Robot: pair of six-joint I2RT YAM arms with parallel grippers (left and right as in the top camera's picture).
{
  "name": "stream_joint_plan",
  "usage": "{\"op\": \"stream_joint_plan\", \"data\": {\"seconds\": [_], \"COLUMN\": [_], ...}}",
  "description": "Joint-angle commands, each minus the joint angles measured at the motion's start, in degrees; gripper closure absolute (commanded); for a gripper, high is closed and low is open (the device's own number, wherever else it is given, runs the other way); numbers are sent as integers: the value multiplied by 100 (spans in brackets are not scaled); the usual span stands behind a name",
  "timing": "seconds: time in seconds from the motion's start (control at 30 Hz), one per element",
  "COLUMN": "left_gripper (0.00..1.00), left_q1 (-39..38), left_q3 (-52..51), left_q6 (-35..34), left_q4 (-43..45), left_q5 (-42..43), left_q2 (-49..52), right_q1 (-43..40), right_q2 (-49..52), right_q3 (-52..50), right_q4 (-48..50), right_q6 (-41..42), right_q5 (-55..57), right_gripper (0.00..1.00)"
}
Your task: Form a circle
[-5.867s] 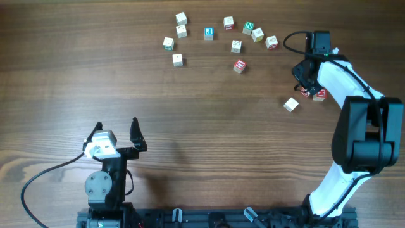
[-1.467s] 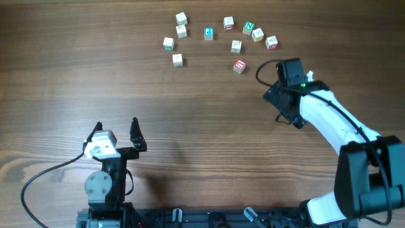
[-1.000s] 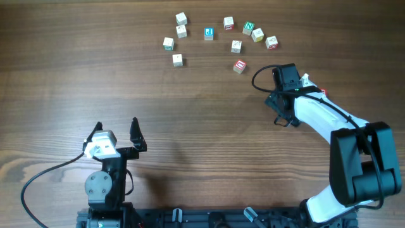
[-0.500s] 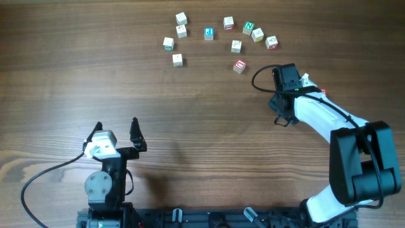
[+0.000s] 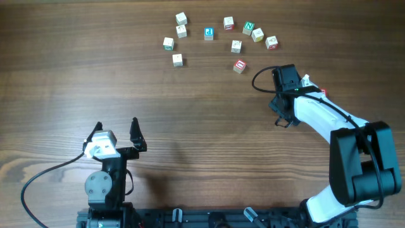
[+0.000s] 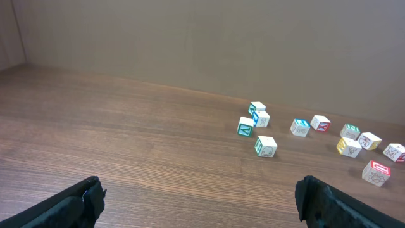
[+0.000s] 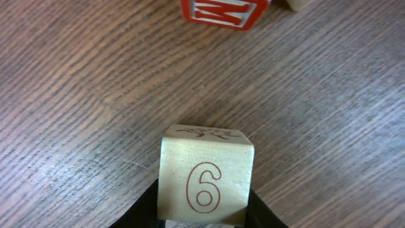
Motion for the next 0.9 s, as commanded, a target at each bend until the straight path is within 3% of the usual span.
{"op": "stream_joint_plan", "data": {"seconds": [0.0,0.87], "left_gripper": [0,0], "left_q1": [37,37], "left_q3": [-35,-35], "left_q6": [131,131], "left_q4": [7,7], "left_q5": [68,68], "left_q2": [-50,-50], "right_q1": [-9,-485], "right_q2": [133,111], "right_q3": [-33,2], "right_q4": [-118,-232], "right_q6": [2,-11], "right_q5": [341,479], "right_gripper": [79,80]}}
